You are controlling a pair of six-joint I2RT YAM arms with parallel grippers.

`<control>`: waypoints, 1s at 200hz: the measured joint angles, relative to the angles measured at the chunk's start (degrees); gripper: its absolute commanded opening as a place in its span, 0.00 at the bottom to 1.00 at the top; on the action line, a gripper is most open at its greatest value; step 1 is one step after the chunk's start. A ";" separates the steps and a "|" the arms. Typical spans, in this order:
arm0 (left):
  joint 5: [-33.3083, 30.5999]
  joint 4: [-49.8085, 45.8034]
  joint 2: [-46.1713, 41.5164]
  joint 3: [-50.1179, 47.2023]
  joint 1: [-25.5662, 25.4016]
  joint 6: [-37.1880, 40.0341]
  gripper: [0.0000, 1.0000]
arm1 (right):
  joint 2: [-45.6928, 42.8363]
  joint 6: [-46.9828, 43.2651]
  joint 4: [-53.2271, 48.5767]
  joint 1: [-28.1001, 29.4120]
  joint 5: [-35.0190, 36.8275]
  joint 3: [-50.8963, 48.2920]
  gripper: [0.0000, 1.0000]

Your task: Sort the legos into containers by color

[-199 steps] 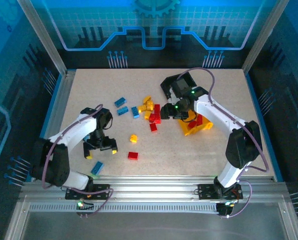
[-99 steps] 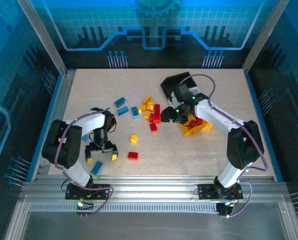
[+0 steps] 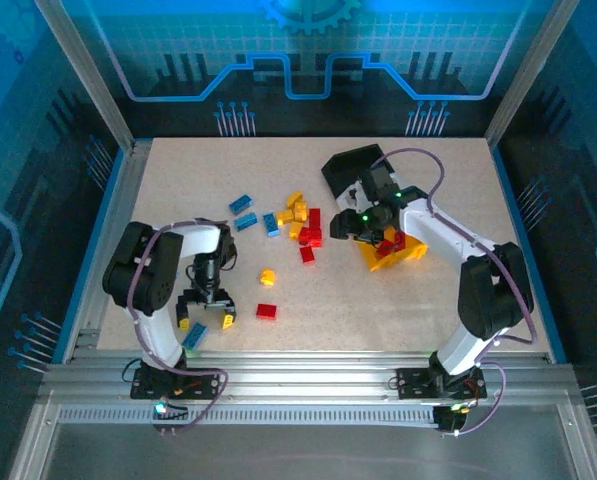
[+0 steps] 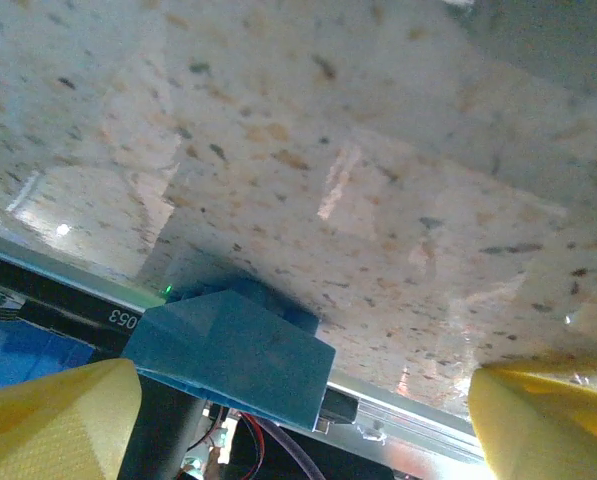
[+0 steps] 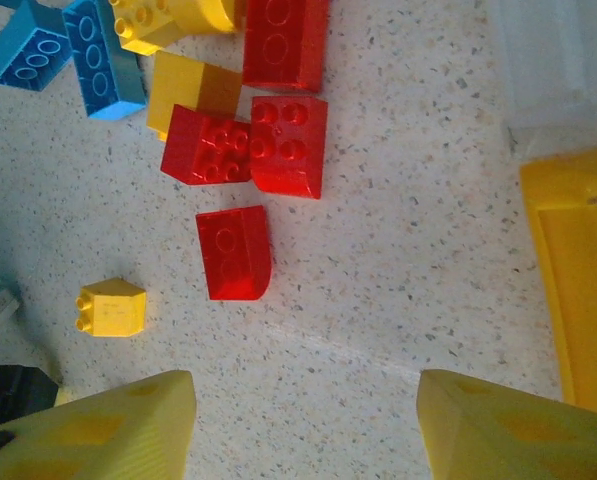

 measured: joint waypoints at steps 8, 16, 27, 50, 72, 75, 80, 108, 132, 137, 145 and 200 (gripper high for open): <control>0.22 0.00 0.35 0.15 0.00 0.33 0.80 | -0.61 0.15 0.07 -0.11 0.02 -0.68 0.61; 0.39 -0.15 0.72 0.37 0.00 0.63 0.79 | -1.27 0.20 0.11 -0.22 0.00 -1.38 0.61; 0.39 -0.50 1.07 0.70 0.02 0.68 0.74 | -1.90 0.37 0.15 -0.33 0.00 -2.03 0.61; -0.02 -0.87 1.38 0.92 0.13 1.07 0.68 | -2.60 0.59 0.13 -0.42 0.02 -2.56 0.61; 0.00 -1.03 1.51 1.07 0.13 1.25 0.64 | -3.15 0.63 0.11 -0.44 0.24 -2.58 0.61; -0.02 -1.05 1.51 1.09 0.11 1.25 0.64 | -3.19 0.63 0.11 -0.42 0.24 -2.58 0.61; -0.02 -1.05 1.53 1.09 0.13 1.25 0.64 | -3.30 0.66 0.11 -0.42 0.26 -2.58 0.61; 0.02 -1.03 1.46 1.11 0.11 1.25 0.62 | -3.45 1.07 0.11 -0.44 0.42 -2.58 0.61; 0.13 -1.03 1.44 1.09 0.11 1.25 0.60 | -3.45 1.40 0.11 -0.42 0.44 -2.58 0.61; 0.20 -1.01 1.44 1.11 0.11 1.25 0.60 | -3.45 1.49 0.11 -0.42 0.44 -2.58 0.61; 0.26 -1.01 1.44 1.11 0.13 1.22 0.60 | -3.45 1.68 0.11 -0.42 0.42 -2.58 0.61; 4.57 1.62 0.37 2.03 0.44 1.14 0.71 | -4.15 1.22 0.83 2.47 0.85 -3.02 0.65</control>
